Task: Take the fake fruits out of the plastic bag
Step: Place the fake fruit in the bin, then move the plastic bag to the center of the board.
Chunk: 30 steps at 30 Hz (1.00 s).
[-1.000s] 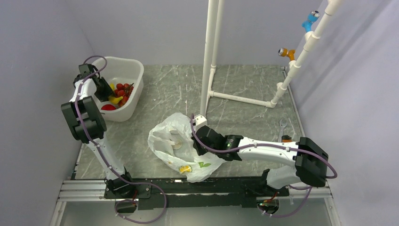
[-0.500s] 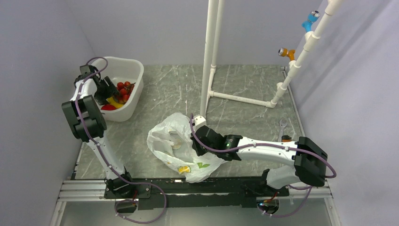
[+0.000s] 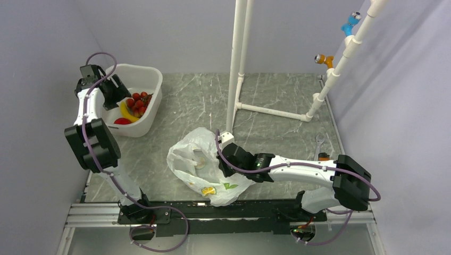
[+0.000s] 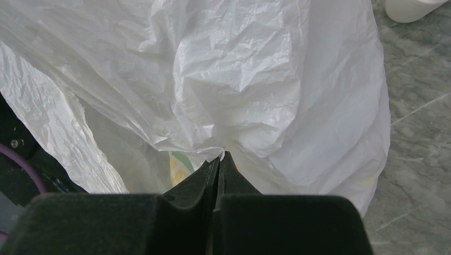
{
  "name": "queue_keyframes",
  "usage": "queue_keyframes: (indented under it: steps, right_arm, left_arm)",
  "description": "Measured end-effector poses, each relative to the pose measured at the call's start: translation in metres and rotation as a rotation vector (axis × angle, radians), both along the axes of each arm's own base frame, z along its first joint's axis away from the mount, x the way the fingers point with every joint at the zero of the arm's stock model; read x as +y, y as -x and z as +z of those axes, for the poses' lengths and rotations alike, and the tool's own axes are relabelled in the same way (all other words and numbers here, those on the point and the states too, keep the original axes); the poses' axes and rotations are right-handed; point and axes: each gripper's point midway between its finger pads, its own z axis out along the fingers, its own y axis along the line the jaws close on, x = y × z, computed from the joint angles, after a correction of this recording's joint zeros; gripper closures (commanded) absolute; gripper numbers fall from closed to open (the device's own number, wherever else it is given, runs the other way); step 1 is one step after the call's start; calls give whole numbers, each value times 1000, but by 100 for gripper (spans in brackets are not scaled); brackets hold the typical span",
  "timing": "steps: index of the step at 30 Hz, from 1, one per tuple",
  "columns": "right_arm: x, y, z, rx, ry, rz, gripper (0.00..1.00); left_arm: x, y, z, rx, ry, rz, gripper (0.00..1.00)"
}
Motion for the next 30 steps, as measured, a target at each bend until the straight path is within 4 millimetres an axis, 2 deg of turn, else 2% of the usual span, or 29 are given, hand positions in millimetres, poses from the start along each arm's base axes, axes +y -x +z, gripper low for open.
queue_keyframes:
  steps: [4,8,11,14,16,19,22,24,28,30]
  right_arm:
    - [-2,0,7,-12,-5,6,100]
    - [-4,-3,36,-63,-40,12,100]
    - [-1,-9,70,-128,-99,13,100]
    - [6,-15,95,-174,-138,22,100]
    - [10,-17,105,-192,-149,30,100]
    - [18,-22,118,-220,-158,43,100]
    - [26,-26,124,-239,-155,54,99]
    - [29,-29,124,-247,-143,57,96]
    - [33,-34,114,-250,-100,56,78]
    - [31,-35,107,-243,-74,59,66]
  left_arm:
    - [-9,7,35,-85,-28,-15,21]
    - [-29,14,63,-158,-60,-50,21]
    - [-47,20,76,-194,-85,-90,21]
    - [-65,26,86,-229,-117,-130,21]
    - [-76,31,93,-256,-136,-154,21]
    - [-80,41,98,-285,-168,-154,18]
    - [-82,57,104,-315,-232,-145,16]
    - [-92,64,115,-348,-277,-170,14]
    - [-133,81,153,-462,-349,-260,8]
    - [-144,94,166,-511,-348,-281,4]
